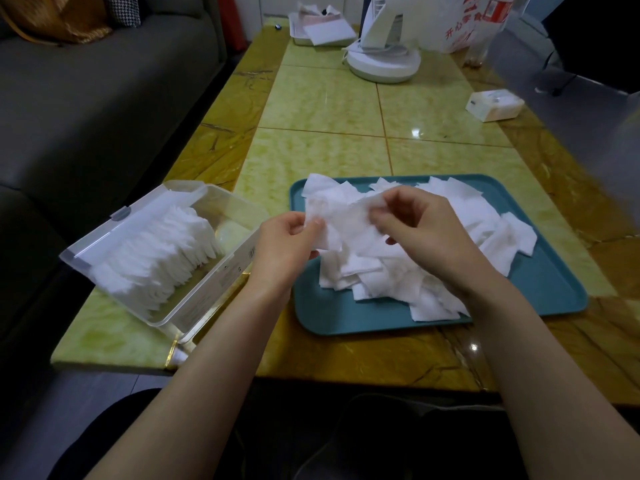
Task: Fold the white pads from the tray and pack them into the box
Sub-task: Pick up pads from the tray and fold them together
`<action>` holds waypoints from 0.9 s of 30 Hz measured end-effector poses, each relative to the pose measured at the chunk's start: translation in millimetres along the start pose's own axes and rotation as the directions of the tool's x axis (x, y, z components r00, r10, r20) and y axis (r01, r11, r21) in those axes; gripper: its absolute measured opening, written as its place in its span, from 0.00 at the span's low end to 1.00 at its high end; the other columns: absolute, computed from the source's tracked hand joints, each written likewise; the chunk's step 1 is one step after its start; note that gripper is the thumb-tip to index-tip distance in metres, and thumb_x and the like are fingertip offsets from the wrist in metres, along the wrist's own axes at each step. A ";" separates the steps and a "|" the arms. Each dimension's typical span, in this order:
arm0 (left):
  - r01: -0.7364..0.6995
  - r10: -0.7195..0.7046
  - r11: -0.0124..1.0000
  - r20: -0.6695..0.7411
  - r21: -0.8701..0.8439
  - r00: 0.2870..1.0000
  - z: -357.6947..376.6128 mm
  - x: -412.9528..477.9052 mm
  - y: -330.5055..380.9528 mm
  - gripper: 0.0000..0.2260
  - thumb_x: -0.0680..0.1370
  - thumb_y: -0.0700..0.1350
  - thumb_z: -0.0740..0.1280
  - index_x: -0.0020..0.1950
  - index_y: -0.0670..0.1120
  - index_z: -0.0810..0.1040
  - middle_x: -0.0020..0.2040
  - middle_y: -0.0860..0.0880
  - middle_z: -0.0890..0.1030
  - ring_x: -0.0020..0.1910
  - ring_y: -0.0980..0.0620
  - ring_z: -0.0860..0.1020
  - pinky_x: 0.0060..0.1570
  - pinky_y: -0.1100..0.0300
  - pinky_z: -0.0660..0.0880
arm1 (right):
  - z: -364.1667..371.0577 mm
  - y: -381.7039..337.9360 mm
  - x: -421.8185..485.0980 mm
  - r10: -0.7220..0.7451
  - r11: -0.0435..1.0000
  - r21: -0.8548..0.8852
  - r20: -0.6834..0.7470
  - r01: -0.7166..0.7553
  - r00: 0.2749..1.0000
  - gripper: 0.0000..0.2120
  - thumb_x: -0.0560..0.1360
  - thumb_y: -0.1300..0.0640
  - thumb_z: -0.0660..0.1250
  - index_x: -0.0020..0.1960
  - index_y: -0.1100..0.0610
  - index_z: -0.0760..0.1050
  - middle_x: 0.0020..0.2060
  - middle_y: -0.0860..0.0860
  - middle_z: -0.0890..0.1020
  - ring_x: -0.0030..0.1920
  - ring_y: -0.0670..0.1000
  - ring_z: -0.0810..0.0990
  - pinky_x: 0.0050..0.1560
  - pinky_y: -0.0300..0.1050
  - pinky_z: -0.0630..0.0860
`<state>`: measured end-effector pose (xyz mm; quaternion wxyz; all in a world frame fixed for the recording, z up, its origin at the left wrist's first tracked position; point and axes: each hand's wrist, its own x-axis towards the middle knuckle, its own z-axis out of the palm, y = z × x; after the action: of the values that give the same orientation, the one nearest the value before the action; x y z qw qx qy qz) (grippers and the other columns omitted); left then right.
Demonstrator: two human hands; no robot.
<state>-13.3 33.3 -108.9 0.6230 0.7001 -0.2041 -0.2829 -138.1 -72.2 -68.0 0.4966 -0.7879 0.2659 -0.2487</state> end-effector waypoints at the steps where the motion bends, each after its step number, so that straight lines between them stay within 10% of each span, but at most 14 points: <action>1: 0.008 -0.008 1.000 0.035 0.024 0.999 0.3 -0.8 0.0 0.07 0.78 0.41 0.66 0.41 0.48 0.80 0.35 0.52 0.82 0.37 0.56 0.79 0.39 0.62 0.77 | 0.0 -5.0 -2.3 -0.046 0.999 0.002 0.102 0.046 0.994 0.07 0.75 0.65 0.66 0.43 0.54 0.77 0.37 0.48 0.80 0.37 0.43 0.78 0.38 0.34 0.75; 4: 0.023 -0.030 0.999 0.164 0.047 0.986 2.3 -5.5 -0.6 0.04 0.77 0.41 0.68 0.45 0.44 0.82 0.38 0.47 0.83 0.36 0.55 0.80 0.37 0.63 0.75 | 4.1 -4.4 -5.1 -0.069 0.997 -0.027 0.252 0.078 0.965 0.08 0.73 0.64 0.69 0.40 0.52 0.78 0.34 0.45 0.80 0.37 0.43 0.78 0.41 0.38 0.76; 11: -0.020 0.006 0.999 0.310 0.042 0.951 10.8 -14.1 3.5 0.10 0.80 0.37 0.61 0.52 0.42 0.82 0.45 0.44 0.85 0.48 0.49 0.83 0.53 0.57 0.79 | -2.0 16.7 3.6 0.056 0.984 -0.172 0.017 -0.053 0.998 0.09 0.70 0.59 0.73 0.46 0.51 0.75 0.38 0.51 0.82 0.41 0.54 0.80 0.42 0.45 0.79; 19: 0.032 -0.046 0.998 0.307 0.052 0.951 11.9 -16.3 10.3 0.13 0.79 0.53 0.63 0.47 0.47 0.84 0.46 0.44 0.85 0.49 0.46 0.82 0.53 0.54 0.79 | 0.2 17.1 3.3 0.038 0.985 -0.168 -0.038 -0.044 0.999 0.09 0.70 0.58 0.73 0.46 0.51 0.75 0.37 0.51 0.82 0.39 0.50 0.80 0.43 0.46 0.80; 27: -0.161 0.156 0.982 0.049 0.096 0.986 1.8 -7.6 6.5 0.07 0.78 0.41 0.67 0.42 0.52 0.80 0.39 0.50 0.85 0.42 0.50 0.83 0.52 0.46 0.79 | 4.8 22.4 3.4 -0.029 0.948 -0.318 -0.140 -0.017 0.990 0.10 0.73 0.54 0.70 0.52 0.52 0.73 0.43 0.44 0.78 0.40 0.41 0.76 0.43 0.29 0.72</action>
<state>-19.8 35.9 -101.5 0.6034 0.7060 -0.2858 -0.2362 -136.3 -79.6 -89.8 0.3419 -0.8387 0.3350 -0.2596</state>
